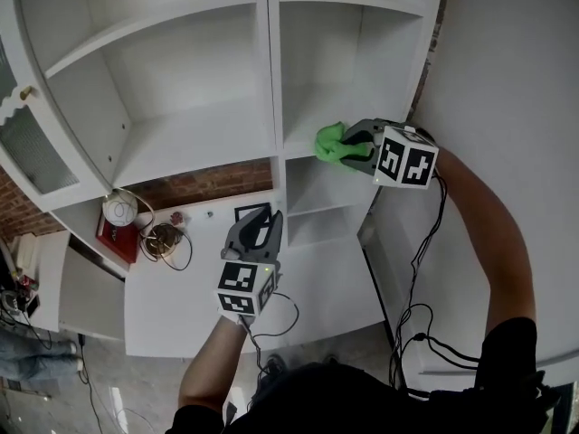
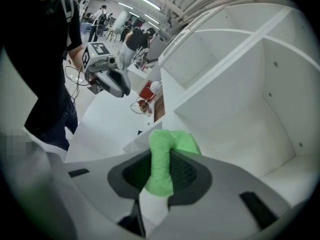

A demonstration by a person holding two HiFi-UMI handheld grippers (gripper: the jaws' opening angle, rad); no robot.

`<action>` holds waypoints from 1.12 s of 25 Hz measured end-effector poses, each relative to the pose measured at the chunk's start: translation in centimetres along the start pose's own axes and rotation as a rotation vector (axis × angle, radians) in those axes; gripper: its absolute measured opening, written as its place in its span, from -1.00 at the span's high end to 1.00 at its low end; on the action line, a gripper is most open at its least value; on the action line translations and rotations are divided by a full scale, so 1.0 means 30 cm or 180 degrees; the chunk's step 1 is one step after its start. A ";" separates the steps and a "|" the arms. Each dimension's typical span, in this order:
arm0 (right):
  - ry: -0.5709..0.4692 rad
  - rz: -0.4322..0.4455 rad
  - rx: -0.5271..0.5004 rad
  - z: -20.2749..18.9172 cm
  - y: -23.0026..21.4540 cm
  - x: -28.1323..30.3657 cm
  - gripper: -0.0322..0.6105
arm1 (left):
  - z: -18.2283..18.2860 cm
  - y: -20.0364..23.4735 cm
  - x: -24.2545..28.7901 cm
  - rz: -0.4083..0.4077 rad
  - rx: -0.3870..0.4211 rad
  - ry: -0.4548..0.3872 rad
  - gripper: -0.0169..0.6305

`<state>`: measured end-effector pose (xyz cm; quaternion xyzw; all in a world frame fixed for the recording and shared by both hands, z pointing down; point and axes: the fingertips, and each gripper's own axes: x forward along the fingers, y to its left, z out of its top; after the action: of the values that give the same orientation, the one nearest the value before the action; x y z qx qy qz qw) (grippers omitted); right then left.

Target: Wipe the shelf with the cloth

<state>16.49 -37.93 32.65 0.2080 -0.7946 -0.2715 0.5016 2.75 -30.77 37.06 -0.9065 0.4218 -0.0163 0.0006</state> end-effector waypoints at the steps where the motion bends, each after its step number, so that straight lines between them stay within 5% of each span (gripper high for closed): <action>1: 0.0015 0.0043 -0.0060 -0.001 0.025 -0.011 0.62 | -0.001 -0.011 0.008 -0.0027 -0.0004 0.0001 0.73; 6: -0.0033 -0.0018 -0.0161 0.007 0.051 -0.087 0.62 | -0.010 -0.046 0.035 -0.0122 -0.0015 -0.0002 0.73; 15: -0.0128 -0.0784 -0.0043 0.016 -0.221 -0.138 0.62 | -0.010 0.015 -0.003 0.0008 0.0023 0.0009 0.73; 22: 0.0353 -0.1184 0.0195 -0.074 -0.486 0.026 0.62 | -0.024 0.185 -0.102 0.0397 0.0036 0.0050 0.73; 28: 0.0957 -0.1096 0.0224 -0.202 -0.581 0.247 0.62 | -0.054 0.324 -0.204 0.0744 -0.0010 0.0105 0.73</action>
<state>19.97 -57.10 28.67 0.3961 -0.6727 -0.2912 0.5530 -8.66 -32.33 38.36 -0.8508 0.5246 -0.0304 -0.0060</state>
